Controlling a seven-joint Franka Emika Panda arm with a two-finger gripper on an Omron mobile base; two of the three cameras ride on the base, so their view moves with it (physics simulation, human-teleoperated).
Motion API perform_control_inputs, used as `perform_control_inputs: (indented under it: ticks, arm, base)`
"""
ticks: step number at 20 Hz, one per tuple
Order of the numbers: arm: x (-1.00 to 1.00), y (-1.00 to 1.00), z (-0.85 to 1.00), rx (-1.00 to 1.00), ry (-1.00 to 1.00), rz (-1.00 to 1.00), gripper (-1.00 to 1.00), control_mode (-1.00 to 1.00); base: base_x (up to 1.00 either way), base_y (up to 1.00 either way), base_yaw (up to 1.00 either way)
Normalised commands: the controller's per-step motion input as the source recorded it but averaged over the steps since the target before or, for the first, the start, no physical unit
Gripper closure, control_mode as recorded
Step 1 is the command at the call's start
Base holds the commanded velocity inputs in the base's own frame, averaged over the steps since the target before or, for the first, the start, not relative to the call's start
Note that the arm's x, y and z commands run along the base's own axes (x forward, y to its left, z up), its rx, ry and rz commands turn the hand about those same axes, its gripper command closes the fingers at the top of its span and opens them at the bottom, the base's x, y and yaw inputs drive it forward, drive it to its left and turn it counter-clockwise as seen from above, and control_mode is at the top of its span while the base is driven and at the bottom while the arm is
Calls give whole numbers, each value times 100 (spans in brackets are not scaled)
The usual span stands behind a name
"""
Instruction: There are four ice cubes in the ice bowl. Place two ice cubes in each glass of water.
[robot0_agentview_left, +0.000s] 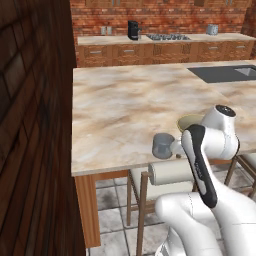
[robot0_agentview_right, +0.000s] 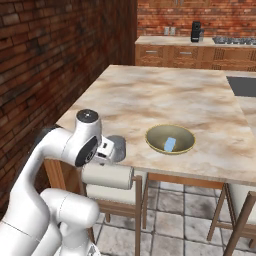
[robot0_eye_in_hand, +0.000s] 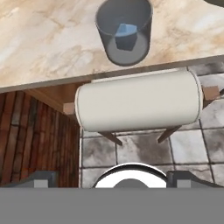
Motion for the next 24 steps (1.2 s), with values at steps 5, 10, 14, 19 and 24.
perform_control_inputs:
  ticks: [5,10,14,19,24]
  arm:
    - [0,42,-10,-23,9,0,-100,-100]
    - [0,21,-2,-16,2,0,-100,-100]
    - [0,0,0,-2,0,0,-100,100]
    - [0,0,0,0,0,0,-100,100]
    - [0,0,0,0,0,0,-100,100]
  base:
    - [0,0,0]
    - [0,0,0]
    - [0,-3,0]
    - [0,-45,0]
    - [0,-62,0]
